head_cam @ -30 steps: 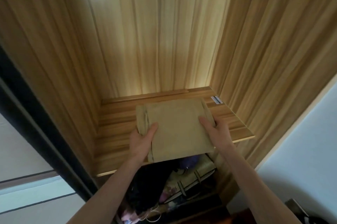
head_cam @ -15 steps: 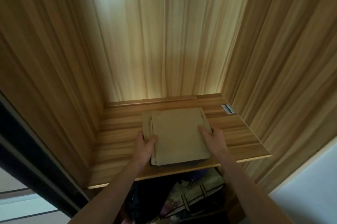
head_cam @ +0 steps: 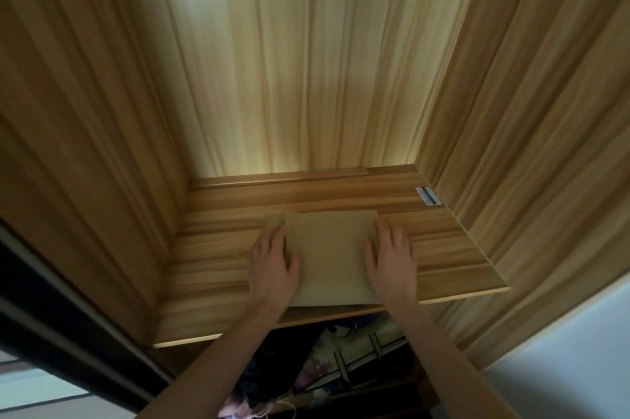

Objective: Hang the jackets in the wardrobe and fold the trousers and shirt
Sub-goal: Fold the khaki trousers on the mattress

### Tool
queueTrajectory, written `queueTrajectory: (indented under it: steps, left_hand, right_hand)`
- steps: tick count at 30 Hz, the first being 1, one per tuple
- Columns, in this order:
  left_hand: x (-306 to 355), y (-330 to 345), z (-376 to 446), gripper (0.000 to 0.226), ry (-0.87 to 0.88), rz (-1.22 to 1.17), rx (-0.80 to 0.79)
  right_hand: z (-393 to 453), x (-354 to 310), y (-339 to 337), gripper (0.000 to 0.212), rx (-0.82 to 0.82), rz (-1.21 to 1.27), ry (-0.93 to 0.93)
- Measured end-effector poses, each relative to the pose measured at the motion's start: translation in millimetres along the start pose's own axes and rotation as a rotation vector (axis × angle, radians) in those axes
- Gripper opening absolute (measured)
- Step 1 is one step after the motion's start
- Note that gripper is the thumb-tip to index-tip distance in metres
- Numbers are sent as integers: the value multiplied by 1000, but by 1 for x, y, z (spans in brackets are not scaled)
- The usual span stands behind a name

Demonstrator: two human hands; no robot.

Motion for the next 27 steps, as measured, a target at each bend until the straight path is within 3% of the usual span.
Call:
queueTrajectory:
  steps: [2, 4, 11, 16, 21, 27]
  left_hand:
    - [8, 10, -2, 56, 157, 90, -81]
    - [6, 22, -4, 60, 225, 184, -157]
    - [-11, 39, -3, 73, 233, 292, -241]
    - [-6, 34, -3, 65, 199, 278, -279]
    - [1, 13, -12, 67, 183, 220, -254]
    - [5, -43, -35, 67, 212, 318, -84]
  right_hand:
    - [-2, -9, 6, 60, -59, -48, -178]
    - [-3, -13, 16, 73, -167, -129, -233]
    - [0, -3, 34, 81, -294, -123, -207]
    - [2, -3, 33, 82, -328, -120, -215]
    - [5, -4, 20, 75, -349, -34, -234]
    - [-17, -27, -6, 71, -237, -37, -234]
Point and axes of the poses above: each hand's wrist, its own z-axis towards the middle knuckle, its own y-axis out of the palm, x = y × z, the point moved 2 cm from there along z, towards the middle knuckle, and after that the axes turned 5 degrees about -x, right-handed, at the moved point
